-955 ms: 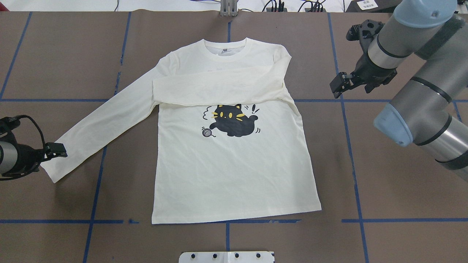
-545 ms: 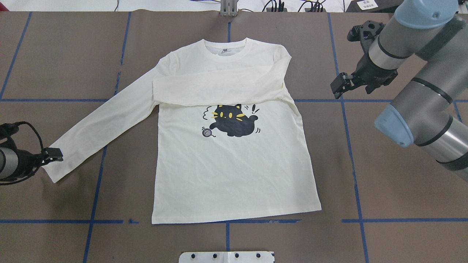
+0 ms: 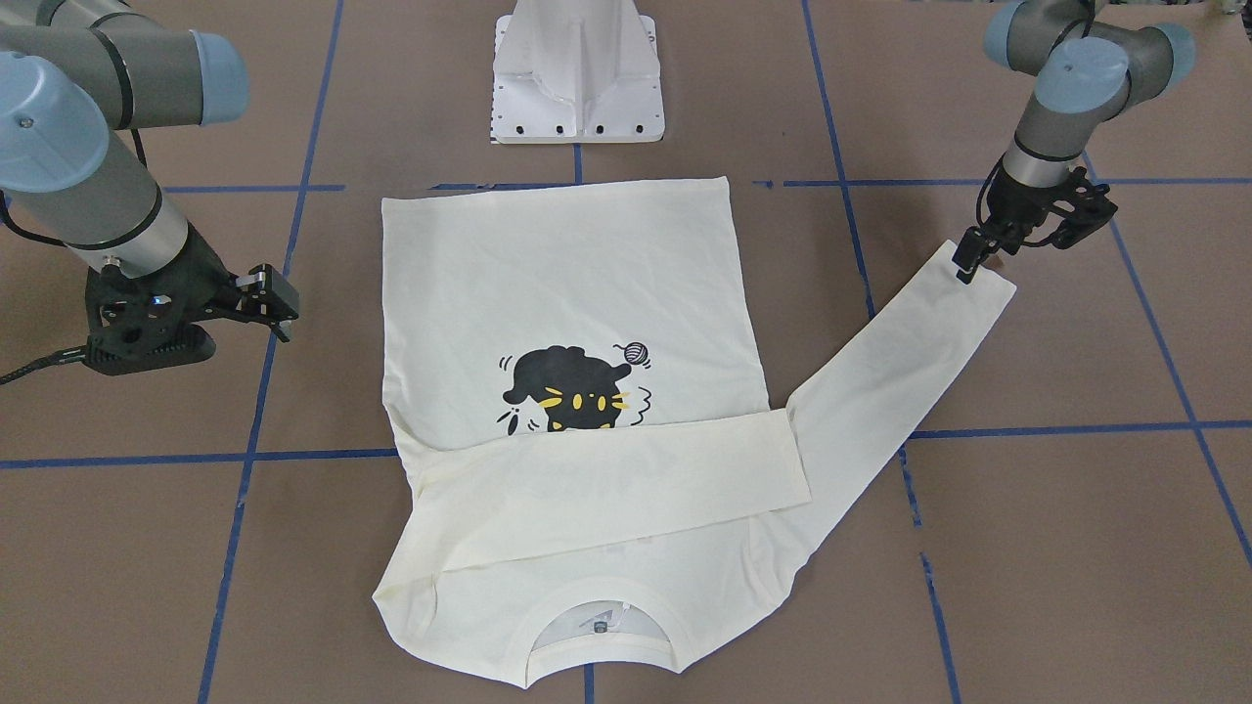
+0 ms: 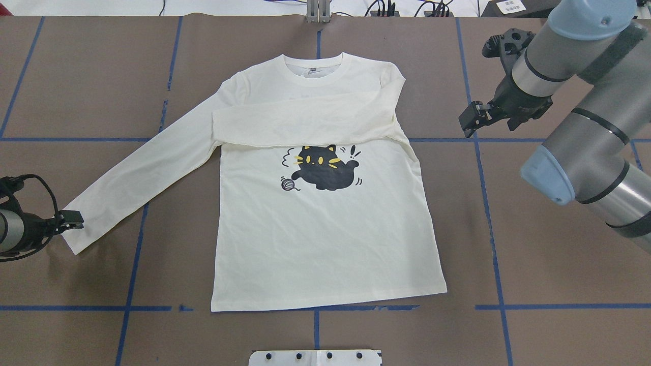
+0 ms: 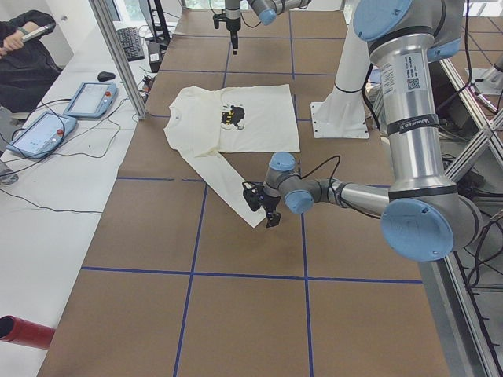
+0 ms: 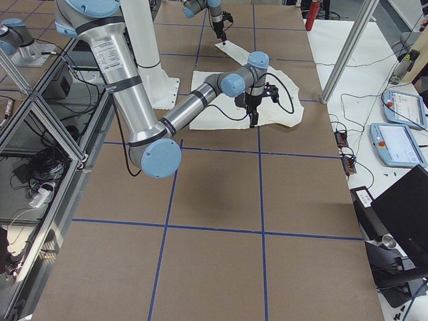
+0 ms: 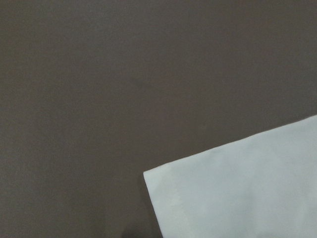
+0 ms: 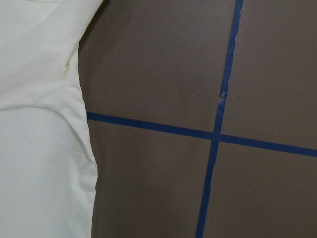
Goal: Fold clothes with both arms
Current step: 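Move the left gripper to the cuff of the sleeve nearest it and grasp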
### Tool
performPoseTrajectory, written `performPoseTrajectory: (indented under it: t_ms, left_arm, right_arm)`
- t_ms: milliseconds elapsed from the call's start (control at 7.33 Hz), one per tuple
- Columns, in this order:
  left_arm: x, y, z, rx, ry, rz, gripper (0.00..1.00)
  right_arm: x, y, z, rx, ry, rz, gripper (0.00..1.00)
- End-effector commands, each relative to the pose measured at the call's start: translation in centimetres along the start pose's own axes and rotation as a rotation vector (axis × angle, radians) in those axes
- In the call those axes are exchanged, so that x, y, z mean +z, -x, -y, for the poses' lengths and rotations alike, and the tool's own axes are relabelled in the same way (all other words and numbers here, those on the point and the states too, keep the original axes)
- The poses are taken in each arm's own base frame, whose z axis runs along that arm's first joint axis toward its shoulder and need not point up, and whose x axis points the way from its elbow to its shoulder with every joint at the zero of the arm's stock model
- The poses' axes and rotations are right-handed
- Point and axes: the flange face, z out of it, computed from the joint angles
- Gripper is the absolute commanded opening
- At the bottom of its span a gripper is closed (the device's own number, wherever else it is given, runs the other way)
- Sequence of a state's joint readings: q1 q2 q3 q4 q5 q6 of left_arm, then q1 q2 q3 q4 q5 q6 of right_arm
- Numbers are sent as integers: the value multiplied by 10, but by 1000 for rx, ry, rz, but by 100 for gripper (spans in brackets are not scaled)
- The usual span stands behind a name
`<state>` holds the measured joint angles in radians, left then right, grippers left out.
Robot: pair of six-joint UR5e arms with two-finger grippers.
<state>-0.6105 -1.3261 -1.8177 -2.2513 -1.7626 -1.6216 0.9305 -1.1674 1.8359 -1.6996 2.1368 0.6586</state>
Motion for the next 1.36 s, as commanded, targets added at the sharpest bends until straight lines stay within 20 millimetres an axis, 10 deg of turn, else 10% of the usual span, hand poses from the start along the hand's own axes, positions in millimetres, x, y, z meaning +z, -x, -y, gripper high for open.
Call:
performPoseTrajectory:
  t_ms: [0,545,818,1227]
  left_arm:
    - [1,-1,-3,-1,4,0,87]
    - [0,-7,-3,-3,4,-8,43]
    - [-7,-13,-5,1,10,-24,5]
    - [-19,-23,-8,5,15,-50,0]
  right_arm:
    - [-1,0,0,-1,-2,1,100]
    - [-4,2,-1,-4,-5,5,100]
    - [-4,2,-1,-5,-6,6,100]
    - [-4,2,-1,-6,-5,5,100]
